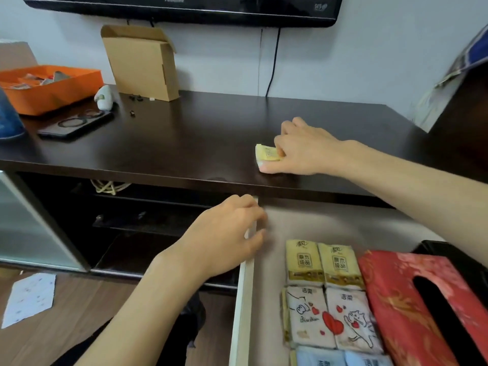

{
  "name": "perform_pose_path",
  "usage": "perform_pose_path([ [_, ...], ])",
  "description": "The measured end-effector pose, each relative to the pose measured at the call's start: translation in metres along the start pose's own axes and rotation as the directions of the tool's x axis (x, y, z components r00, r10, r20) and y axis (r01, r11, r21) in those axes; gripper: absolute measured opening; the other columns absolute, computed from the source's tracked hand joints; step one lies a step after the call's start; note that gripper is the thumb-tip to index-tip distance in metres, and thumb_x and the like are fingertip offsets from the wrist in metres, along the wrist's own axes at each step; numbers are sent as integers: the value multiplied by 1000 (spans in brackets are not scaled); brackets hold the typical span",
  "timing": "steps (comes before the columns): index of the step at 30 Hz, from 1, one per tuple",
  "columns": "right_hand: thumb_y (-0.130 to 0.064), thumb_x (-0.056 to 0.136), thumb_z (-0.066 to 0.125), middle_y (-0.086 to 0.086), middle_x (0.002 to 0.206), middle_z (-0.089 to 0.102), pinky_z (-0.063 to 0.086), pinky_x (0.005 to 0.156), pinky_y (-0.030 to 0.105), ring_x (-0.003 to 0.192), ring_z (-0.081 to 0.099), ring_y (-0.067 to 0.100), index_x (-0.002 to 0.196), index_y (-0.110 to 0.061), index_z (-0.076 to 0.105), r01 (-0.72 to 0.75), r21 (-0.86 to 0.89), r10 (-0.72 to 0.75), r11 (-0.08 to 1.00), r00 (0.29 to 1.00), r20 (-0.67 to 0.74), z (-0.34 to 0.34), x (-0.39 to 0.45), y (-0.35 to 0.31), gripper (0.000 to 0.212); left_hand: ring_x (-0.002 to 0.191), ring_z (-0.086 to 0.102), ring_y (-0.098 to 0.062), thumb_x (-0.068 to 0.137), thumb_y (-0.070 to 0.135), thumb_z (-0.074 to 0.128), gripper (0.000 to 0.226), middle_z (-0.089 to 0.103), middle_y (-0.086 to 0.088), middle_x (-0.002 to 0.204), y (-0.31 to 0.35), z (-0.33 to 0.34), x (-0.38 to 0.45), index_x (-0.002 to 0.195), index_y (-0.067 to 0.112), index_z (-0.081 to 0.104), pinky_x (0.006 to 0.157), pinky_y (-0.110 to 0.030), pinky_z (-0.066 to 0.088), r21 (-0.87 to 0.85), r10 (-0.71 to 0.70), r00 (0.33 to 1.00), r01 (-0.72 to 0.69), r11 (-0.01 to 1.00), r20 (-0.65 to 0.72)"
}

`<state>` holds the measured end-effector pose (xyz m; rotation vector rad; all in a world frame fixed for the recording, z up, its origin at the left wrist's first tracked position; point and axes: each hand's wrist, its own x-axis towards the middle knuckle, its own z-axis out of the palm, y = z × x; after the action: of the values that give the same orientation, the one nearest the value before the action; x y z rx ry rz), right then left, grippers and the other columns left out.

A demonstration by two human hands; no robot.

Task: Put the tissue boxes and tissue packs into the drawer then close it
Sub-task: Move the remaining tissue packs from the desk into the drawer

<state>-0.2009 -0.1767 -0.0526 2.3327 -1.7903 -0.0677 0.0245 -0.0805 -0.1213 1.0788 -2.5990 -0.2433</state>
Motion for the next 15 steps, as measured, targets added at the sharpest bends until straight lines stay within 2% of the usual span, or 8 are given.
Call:
perform_pose_path([
  [2,-80,78,54,1,108,52,45,72,45,100,48,24,76,-22,53,24,123,-28,992,999,34,-3,-11,5,58,114,48,-6,95,46,50,35,53,14,122,12,8,5,124,30,61,87,-31,48,-17,70,995,-69,997,70],
  [4,-69,78,72,0,107,63,49,79,46,96,60,24,87,-14,63,-4,345,-11,939,999,39,-2,-19,8,56,116,50,-7,93,48,52,39,54,13,124,22,16,11,126,30,60,89,-32,48,-12,122,984,-122,992,127],
  [6,-59,75,82,-1,107,68,51,85,45,100,64,23,93,-15,67,-41,491,29,870,999,32,1,-30,11,50,117,51,-9,91,50,56,43,55,12,127,30,23,16,129,30,59,93,-31,46,18,153,975,-158,987,160],
  [8,-59,74,83,-2,109,66,51,86,43,103,64,21,92,-21,65,-18,501,36,865,999,-27,1,-47,16,46,119,51,-10,90,51,59,48,56,10,128,36,30,21,132,29,57,95,-31,44,31,161,970,-169,985,184],
  [11,-74,67,76,-7,104,62,50,85,41,99,62,18,83,-32,58,-4,484,58,875,993,-98,-2,-93,25,49,117,54,-12,89,52,60,49,57,10,128,43,39,24,133,30,57,92,-32,47,58,167,964,-182,982,209],
  [15,-89,64,64,-17,95,60,52,76,40,91,57,5,82,-38,54,-47,390,50,920,999,3,7,-165,26,55,111,56,-11,87,50,63,49,56,12,124,44,41,24,132,32,57,87,-30,49,64,157,961,-176,982,229],
])
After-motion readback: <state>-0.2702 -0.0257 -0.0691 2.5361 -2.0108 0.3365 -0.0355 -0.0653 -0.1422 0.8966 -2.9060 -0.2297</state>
